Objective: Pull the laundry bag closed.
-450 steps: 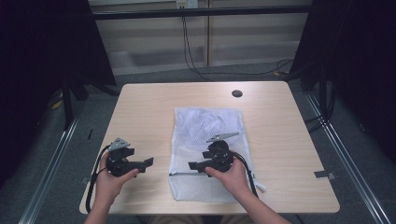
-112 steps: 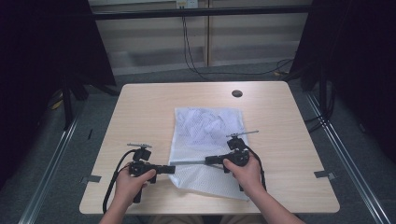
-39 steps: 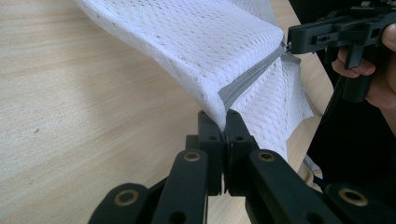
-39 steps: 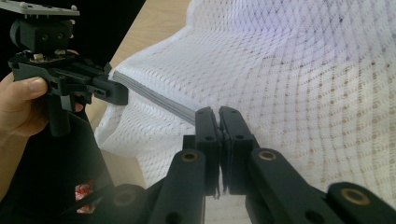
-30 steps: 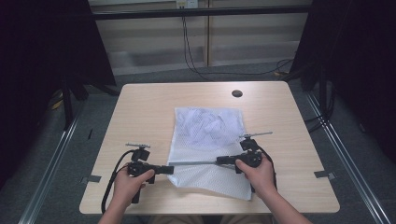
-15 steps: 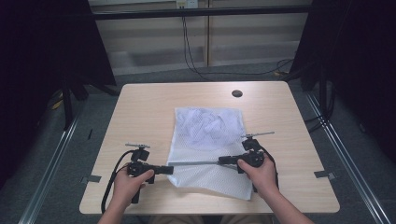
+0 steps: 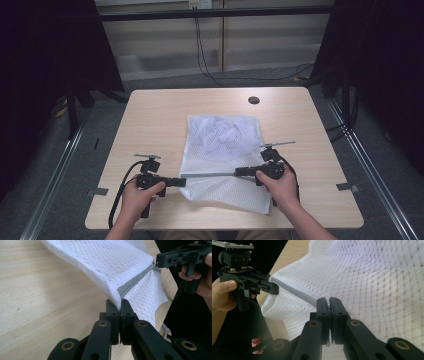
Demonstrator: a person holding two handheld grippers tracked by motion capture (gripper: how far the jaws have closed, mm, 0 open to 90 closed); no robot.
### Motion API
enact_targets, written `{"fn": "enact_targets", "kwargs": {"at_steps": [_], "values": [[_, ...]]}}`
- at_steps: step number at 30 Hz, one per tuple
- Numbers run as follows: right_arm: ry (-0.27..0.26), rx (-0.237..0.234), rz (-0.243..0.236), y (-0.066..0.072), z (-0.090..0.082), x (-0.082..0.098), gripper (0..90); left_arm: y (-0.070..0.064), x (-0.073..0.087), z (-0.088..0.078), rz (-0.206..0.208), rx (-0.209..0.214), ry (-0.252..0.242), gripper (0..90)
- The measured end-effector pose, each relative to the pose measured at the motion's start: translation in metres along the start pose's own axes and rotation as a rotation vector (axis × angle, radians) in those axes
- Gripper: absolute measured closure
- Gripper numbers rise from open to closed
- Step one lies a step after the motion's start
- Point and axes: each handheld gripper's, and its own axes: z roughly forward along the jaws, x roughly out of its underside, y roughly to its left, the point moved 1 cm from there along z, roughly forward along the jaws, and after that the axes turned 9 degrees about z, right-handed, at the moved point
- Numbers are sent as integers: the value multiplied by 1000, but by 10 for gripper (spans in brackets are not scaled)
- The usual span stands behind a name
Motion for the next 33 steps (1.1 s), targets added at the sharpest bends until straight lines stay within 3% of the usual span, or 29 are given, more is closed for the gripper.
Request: {"fn": "enact_targets", "kwargs": {"at_steps": [13,16,26,29,33], "values": [[4,-4,-2,-2,-1,0,870,1,0,-1,15,-13,4,882],[3,-6,3,-2,-2,1,870,0,0,-1,-3,-2,-1,882],[-2,2,-3,-2,-4,1,870,1,0,-1,9,-9,1,882],[-4,0,3,-6,-7,1,870,1,1,-3,-7,1,-7,882],[-6,1,6,-7,-9,2,870,1,0,-3,7,0,-2,882]]}}
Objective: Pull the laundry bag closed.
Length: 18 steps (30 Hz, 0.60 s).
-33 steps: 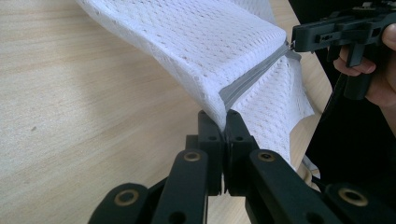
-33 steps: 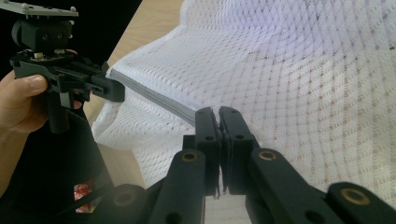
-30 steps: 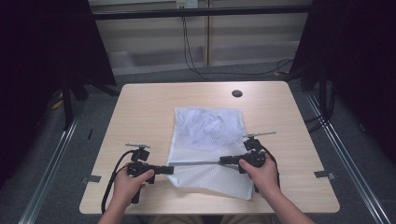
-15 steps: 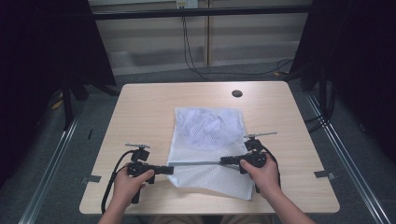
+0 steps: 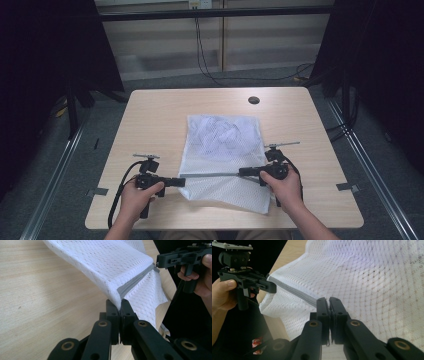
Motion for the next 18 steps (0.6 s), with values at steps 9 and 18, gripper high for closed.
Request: {"fn": "enact_targets", "kwargs": {"at_steps": [9,18], "values": [[0,-2,0,0,-1,0,870,-1,0,1,-11,8,-1,882],[-6,5,6,-6,-5,2,870,0,1,0,-9,9,0,882]]}}
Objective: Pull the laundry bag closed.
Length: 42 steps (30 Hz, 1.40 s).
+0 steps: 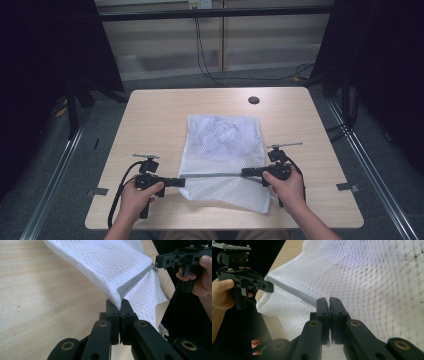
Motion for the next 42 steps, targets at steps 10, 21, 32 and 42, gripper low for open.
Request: {"fn": "enact_targets", "kwargs": {"at_steps": [10,21,32,42], "values": [[-2,7,-5,-1,-5,1,870,0,0,0,-2,-1,1,882],[-9,12,-5,-4,-11,2,869,0,0,0,-3,1,4,882],[-9,15,-4,-6,-13,3,870,1,0,1,2,-2,8,882],[-9,23,-19,-6,-15,3,870,1,0,1,0,-3,9,882]]}}
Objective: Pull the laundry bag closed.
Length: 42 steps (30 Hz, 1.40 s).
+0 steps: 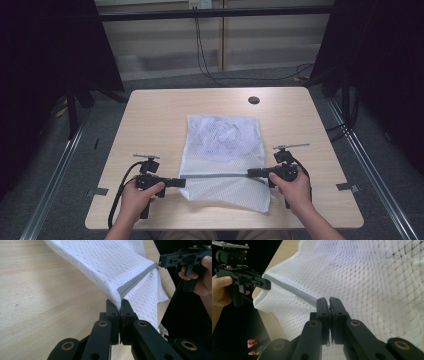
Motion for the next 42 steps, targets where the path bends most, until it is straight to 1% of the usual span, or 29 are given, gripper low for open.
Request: {"fn": "enact_targets", "kwargs": {"at_steps": [3,4,5,6,10,11,17,20,24,26,36,38,42], "values": [[0,-5,5,0,0,0,870,0,0,0,-3,3,1,882],[0,-2,6,0,0,0,870,0,0,0,-2,-4,2,882],[2,0,4,0,-1,0,870,0,0,-1,-5,1,0,882],[0,2,6,-1,-2,0,870,0,0,-1,-17,5,-6,882],[-7,-2,15,-4,-4,1,870,1,0,-1,-6,4,-2,882],[-8,-2,14,-4,-5,1,870,0,0,-1,-16,3,-8,882],[-9,-3,13,-5,-5,2,869,-1,0,-1,-14,5,-7,882],[-7,5,10,-6,-7,2,870,-1,0,-1,-31,8,-11,882],[-15,1,18,-9,-10,3,870,0,0,-1,-11,5,-1,882],[-13,3,16,-9,-10,3,869,-1,0,-1,-18,5,-7,882],[-13,5,15,-9,-11,4,870,0,0,-1,-10,4,0,882],[-14,6,17,-10,-12,4,869,-1,0,-1,-18,6,-7,882],[-14,3,21,-10,-13,4,870,-1,0,-1,-12,5,0,882]]}}
